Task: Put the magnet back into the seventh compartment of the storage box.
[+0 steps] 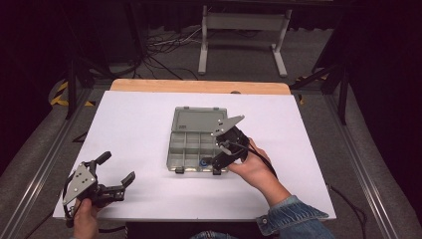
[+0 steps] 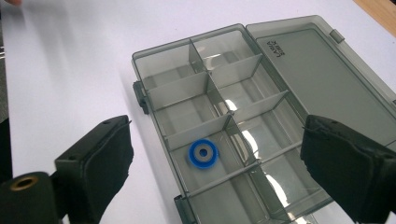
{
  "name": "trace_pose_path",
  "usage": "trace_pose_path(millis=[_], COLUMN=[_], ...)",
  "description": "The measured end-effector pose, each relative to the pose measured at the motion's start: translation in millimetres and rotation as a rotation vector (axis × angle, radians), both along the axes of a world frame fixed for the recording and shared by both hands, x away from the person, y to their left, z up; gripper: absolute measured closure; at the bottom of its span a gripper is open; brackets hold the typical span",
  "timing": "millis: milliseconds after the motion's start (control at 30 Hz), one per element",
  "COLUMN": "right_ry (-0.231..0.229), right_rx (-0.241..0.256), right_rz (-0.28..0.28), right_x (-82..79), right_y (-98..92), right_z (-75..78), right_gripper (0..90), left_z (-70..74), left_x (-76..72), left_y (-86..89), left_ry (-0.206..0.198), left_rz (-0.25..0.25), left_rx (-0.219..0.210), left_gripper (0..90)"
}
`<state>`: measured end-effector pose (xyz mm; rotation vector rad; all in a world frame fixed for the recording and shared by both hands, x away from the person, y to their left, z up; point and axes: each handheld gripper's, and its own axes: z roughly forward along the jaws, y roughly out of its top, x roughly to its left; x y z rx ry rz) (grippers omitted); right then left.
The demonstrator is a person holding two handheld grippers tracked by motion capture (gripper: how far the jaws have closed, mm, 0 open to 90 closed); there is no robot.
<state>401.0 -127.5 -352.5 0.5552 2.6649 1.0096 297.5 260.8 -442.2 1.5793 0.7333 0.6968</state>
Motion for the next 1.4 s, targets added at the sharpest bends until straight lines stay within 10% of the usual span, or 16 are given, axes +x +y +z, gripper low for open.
trace_pose_path(millis=[367,1400], right_ry=[-0.021,-0.16], right_rx=[0.02,0.285], right_rz=[0.014,-0.086], right_x=[-7.3,-38.1], right_y=[-4.3,-85.0], right_z=[5.4,8.2], right_gripper=[5.2,0.0], left_z=[0.5,0.0], left_x=[-0.5,-0.7], left_y=[0.8,-0.3], left_ry=[-0.003,-0.003], left_rz=[0.0,0.004], left_rx=[0.0,0.0], left_gripper=[0.5,0.5])
